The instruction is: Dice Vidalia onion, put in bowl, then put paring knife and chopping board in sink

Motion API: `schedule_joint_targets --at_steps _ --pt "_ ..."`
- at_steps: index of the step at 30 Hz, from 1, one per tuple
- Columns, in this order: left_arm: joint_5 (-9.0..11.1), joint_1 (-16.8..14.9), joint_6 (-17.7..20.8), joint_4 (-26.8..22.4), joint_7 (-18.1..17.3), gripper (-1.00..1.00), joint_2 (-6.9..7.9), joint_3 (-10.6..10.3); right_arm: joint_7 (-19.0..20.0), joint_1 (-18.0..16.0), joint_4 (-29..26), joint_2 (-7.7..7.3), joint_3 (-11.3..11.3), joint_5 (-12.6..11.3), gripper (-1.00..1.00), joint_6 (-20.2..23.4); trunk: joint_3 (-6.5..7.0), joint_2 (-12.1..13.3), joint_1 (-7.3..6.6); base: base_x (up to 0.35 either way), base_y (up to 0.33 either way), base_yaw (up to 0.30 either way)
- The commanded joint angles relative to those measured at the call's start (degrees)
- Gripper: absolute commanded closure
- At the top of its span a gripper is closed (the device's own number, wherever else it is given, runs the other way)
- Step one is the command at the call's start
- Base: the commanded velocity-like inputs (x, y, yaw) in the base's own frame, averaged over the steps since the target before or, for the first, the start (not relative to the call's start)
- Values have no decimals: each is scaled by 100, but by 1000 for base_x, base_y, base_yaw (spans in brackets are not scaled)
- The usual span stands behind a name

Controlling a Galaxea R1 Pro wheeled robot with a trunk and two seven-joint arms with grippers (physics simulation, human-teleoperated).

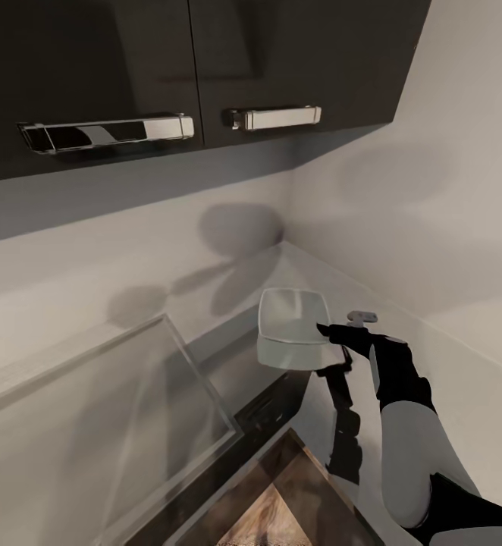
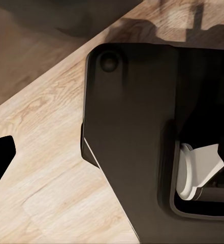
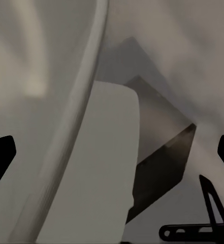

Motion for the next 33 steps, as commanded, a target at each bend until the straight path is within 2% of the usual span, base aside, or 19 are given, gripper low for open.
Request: schedule_joint_targets --at_steps 1,17,18,33 --pt "10 3 -6 -9 0 -100 -3 9 56 -8 -10 9 -33 57 -100 17 -20 -12 3 0 0 0" --pt "11 3 -6 -8 -1 -100 -3 9 56 -8 -10 9 -34 57 -100 23 -153 -12 3 0 0 0" --pt "11 3 -6 -8 -2 -100 -3 9 56 -8 -12 9 -34 57 100 23 -155 -12 3 0 0 0" --pt "4 3 -6 -15 -4 -100 -3 8 56 -8 -17 9 -55 57 100 23 -156 -12 3 0 0 0"
